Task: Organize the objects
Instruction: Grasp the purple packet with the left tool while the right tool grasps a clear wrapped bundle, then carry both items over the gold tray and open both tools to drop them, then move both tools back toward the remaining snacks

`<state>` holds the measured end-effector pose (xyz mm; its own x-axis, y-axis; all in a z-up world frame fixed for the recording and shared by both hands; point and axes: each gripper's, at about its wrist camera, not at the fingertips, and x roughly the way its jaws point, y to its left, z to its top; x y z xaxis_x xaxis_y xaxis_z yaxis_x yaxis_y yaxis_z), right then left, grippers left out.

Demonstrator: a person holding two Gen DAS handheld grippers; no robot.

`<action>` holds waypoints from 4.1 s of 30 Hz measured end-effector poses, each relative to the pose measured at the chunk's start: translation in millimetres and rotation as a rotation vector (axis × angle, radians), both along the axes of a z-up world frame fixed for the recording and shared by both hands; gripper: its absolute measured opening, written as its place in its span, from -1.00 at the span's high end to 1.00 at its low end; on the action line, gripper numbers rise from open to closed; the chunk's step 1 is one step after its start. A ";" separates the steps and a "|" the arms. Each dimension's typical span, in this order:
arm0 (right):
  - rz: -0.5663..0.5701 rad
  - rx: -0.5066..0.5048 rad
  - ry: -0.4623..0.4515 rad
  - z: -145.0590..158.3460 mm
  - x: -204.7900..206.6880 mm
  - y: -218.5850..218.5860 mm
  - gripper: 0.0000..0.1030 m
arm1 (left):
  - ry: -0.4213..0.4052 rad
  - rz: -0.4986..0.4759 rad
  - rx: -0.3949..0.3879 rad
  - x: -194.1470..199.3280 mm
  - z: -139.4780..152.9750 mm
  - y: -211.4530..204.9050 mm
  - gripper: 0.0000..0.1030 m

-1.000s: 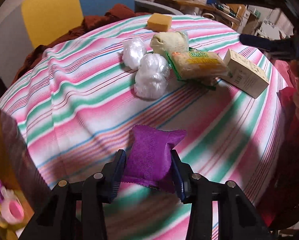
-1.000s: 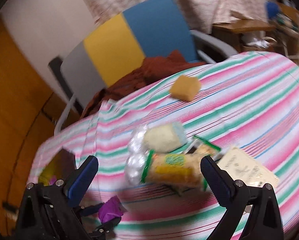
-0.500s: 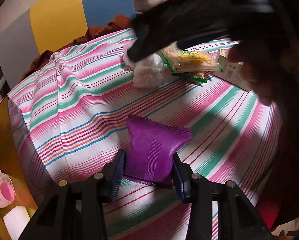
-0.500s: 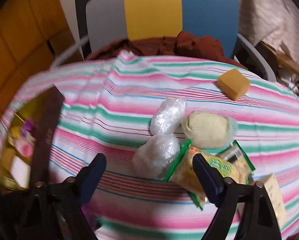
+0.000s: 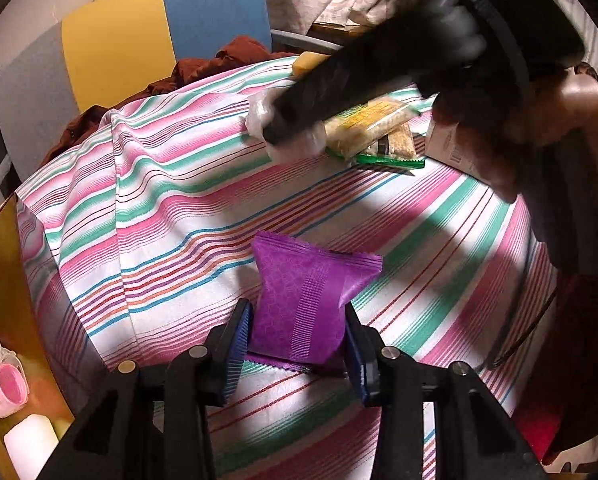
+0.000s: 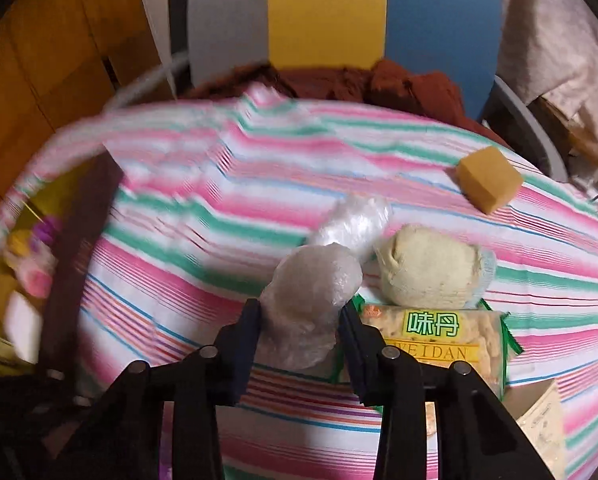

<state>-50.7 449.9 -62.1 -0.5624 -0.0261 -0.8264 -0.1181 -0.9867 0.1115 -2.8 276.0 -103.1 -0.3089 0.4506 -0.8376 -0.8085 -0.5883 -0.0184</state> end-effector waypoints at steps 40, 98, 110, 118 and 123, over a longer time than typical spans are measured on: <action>0.296 0.227 0.162 54.5 -12.0 -263.5 -0.99 | 0.077 0.785 0.127 -68.3 57.3 -279.8 0.10; -0.528 -0.154 0.270 68.3 144.8 -10.1 -0.99 | 0.202 0.310 0.175 -12.2 110.7 -144.8 0.05; -0.860 -0.278 0.308 51.7 196.7 93.5 -0.99 | 0.112 0.180 0.136 -10.4 96.3 -84.7 -0.19; -0.853 -0.310 0.372 52.4 201.7 96.1 -0.99 | 0.073 0.041 0.096 -10.4 86.6 -29.0 -0.20; -0.830 -0.334 0.387 49.5 200.0 97.0 -0.99 | 0.053 -0.050 0.067 -12.9 80.3 8.1 -0.20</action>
